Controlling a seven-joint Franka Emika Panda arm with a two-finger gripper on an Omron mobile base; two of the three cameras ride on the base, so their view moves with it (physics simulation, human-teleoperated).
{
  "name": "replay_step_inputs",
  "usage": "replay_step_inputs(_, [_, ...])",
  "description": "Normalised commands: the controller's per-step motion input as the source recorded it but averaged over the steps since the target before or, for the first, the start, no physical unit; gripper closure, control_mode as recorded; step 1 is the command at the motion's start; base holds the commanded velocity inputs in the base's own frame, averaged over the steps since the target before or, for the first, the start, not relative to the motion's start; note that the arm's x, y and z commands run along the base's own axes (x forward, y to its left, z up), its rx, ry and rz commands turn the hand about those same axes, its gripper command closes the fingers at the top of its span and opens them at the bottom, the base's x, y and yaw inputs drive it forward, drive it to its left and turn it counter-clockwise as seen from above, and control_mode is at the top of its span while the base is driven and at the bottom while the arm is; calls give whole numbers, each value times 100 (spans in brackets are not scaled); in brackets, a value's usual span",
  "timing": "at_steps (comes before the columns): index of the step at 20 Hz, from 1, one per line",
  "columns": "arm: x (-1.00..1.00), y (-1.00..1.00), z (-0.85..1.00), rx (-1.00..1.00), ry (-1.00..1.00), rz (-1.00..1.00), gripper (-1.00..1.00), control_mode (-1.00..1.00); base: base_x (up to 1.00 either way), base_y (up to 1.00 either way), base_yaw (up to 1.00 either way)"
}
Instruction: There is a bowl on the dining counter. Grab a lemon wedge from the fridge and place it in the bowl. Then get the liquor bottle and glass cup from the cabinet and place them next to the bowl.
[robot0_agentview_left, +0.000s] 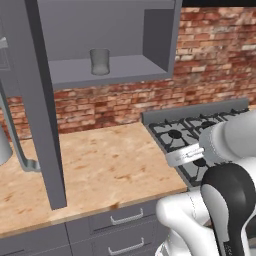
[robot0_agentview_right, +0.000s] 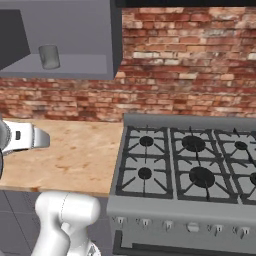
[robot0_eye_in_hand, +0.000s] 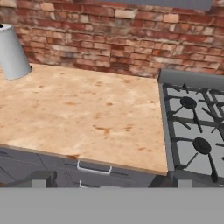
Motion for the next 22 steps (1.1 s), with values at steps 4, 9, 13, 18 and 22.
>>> replay_step_inputs(4, [82,2,10,-1,11,19,-100,-100,0,0,0])
replay_step_inputs(9, [33,0,32,-11,-23,56,-100,-100,0,0,0])
replay_step_inputs(13, [7,12,36,-25,-35,57,-100,-100,0,0,0])
replay_step_inputs(18, [2,38,34,-40,-40,41,-100,-100,0,0,0])
replay_step_inputs(22, [3,21,18,-44,-13,12,-100,-100,0,0,0])
